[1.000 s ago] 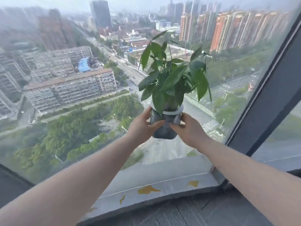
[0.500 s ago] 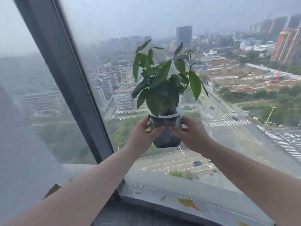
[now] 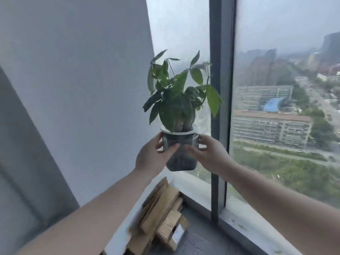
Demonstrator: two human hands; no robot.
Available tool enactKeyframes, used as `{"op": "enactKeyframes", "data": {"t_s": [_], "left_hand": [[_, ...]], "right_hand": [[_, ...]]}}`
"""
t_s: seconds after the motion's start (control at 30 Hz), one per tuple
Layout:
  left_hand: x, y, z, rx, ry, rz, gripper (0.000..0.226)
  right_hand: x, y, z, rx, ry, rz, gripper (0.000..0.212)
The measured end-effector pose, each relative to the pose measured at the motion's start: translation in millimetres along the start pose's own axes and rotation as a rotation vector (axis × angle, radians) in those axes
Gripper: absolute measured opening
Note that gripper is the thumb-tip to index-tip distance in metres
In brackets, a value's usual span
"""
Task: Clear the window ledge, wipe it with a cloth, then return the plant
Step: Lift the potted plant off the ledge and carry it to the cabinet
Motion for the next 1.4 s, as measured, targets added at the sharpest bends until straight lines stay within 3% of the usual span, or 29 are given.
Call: {"op": "enactKeyframes", "data": {"t_s": [0.33,0.47,0.6,0.9,1.13,1.4], "left_hand": [[-151,317,133,0.439,0.167,-0.010,0.038],[-197,412,190,0.583,0.257,-0.105,0.060],[-235,481,239,0.710,0.326,-0.134,0.051],[-341,636,325,1.008,0.500,-0.208,0.029],[-386,771,406,1.256,0.614,-0.333,0.038],[-436,882,581,1.416,0.735,-0.377,0.055]], "right_hand": [[-182,-316,58,-0.340,0.214,-0.389,0.032],[-238,-422,87,-0.516,0.242,-0.445,0.046],[-283,-509,113,-0.648,0.308,-0.443,0.061],[-379,-734,169,-0.987,0.379,-0.572,0.045],[-492,-886,247,-1.223,0.427,-0.689,0.037],[-581,-1012,413,-1.459,0.505,-0.664,0.035]]}}
Point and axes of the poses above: each hand's wrist, its own z-axis away from the middle knuckle, its own y-axis out of the back of the hand, x = y × z, the point moved 3 cm from there along -z, towards the middle knuckle, and after that the axes turned 1 degree about -y, right-handed, at the moved point
